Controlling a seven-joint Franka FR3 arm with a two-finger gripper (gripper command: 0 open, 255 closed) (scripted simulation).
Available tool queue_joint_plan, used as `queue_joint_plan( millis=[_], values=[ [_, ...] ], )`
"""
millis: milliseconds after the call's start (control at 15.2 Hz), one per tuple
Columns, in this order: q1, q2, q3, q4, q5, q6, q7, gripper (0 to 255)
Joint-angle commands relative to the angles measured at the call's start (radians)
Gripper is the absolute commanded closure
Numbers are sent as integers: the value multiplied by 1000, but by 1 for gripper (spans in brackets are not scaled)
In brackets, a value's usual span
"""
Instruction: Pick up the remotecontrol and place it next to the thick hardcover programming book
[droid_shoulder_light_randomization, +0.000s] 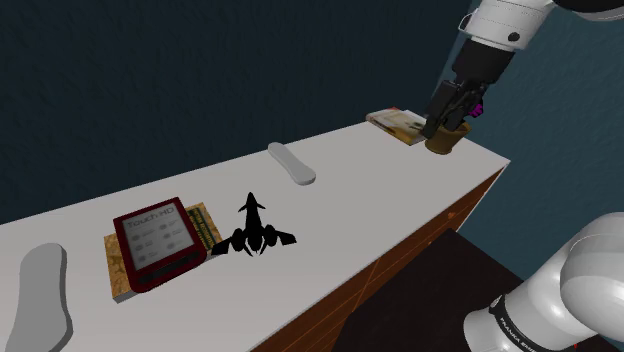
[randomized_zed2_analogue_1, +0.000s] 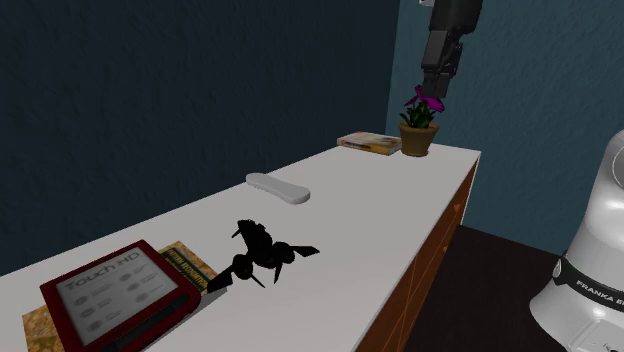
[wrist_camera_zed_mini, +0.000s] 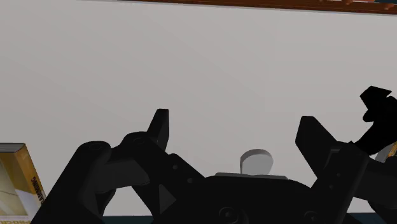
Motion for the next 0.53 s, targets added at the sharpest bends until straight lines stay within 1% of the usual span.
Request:
queue_joint_plan(
  millis=[0,462],
  values=[
    [0,0,0,0,0,0,0,0],
    [3,264,77,78,6,176,66,0]
  ],
)
